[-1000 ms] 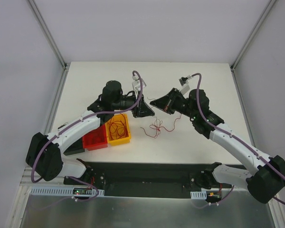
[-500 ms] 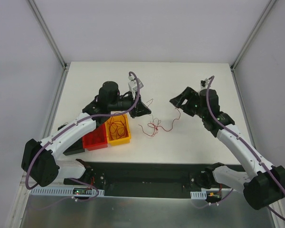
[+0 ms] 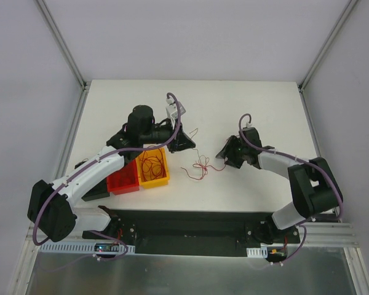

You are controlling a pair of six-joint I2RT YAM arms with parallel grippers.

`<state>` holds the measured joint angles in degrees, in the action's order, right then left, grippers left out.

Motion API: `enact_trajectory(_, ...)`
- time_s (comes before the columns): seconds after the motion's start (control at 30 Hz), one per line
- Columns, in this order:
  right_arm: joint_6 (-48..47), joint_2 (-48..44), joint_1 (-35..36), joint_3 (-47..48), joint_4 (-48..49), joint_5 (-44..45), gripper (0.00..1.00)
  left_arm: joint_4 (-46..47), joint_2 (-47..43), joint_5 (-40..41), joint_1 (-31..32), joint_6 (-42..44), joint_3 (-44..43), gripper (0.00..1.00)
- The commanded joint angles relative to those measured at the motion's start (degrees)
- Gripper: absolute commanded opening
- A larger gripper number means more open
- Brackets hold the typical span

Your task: Untangle the cables

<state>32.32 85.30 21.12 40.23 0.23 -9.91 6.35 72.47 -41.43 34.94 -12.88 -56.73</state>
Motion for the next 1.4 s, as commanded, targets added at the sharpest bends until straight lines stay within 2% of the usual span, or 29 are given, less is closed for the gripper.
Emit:
enact_trajectory(0.0, 2.66, 4.61, 0.14, 2.22, 8.37, -2.57, 0.51, -0.11, -2.94, -1.55, 0.66, 0.58, -2.42, 0.0)
enact_trajectory(0.1, 1.7, 4.88, -0.47, 2.49, 9.53, -1.52, 0.12, -1.86, -5.83, -1.37, 0.66, 1.37, -3.38, 0.0)
enact_trajectory(0.17, 0.56, 3.22, -1.69, 2.66, 9.35, -0.38, 0.0, -3.18, -9.6, -0.41, 0.66, 3.38, -3.83, 0.0)
enact_trajectory(0.37, -3.65, -1.18, -11.61, 7.57, 4.88, 0.07, 0.0, -12.57, -28.84, 17.13, 0.48, 10.93, -4.0, 0.0)
enact_trajectory(0.47, -4.81, -1.62, -20.92, 10.31, 1.53, -0.55, 0.01, -17.67, -37.63, 33.91, 0.48, 16.04, -3.91, 0.0)
enact_trajectory(0.57, -2.26, -1.45, -31.81, 10.66, 3.11, -2.73, 0.0, -22.51, -43.1, 44.12, 0.48, 18.5, -5.58, 0.0)
enact_trajectory(0.63, -2.52, -0.92, -34.91, 11.97, 3.02, -3.27, 0.0, -24.71, -44.95, 46.17, 0.48, 18.16, -7.33, 0.0)
enact_trajectory(0.73, -5.76, 0.3, -35.98, 15.22, 0.93, -2.84, 0.0, -25.25, -44.7, 45.74, 0.48, 15.97, -10.93, 0.0)
enact_trajectory(0.9, -10.77, 1.54, -35.89, 19.27, -3.48, -1.35, 0.0, -25.07, -36.45, 42.94, 0.48, 13.06, -19.28, 0.0)
enact_trajectory(1.03, -15.43, -0.13, -36.07, 18.75, -4.79, 6.29, 0.0, -24.81, -30.37, 41.6, 0.48, 11.56, -27.97, 0.0)
enact_trajectory(1.23, -20.45, 2.41, -36.33, 21.91, -7.0, 12.28, 0.0, -24.98, -24.67, 46.0, 0.48, 14.64, -44.58, 0.0)
enact_trajectory(1.37, -21.33, 5.05, -36.33, 23.93, -8.66, 15.96, 0.0, -25.86, -24.12, 51.08, 0.48, 17.45, -48.39, 0.0)
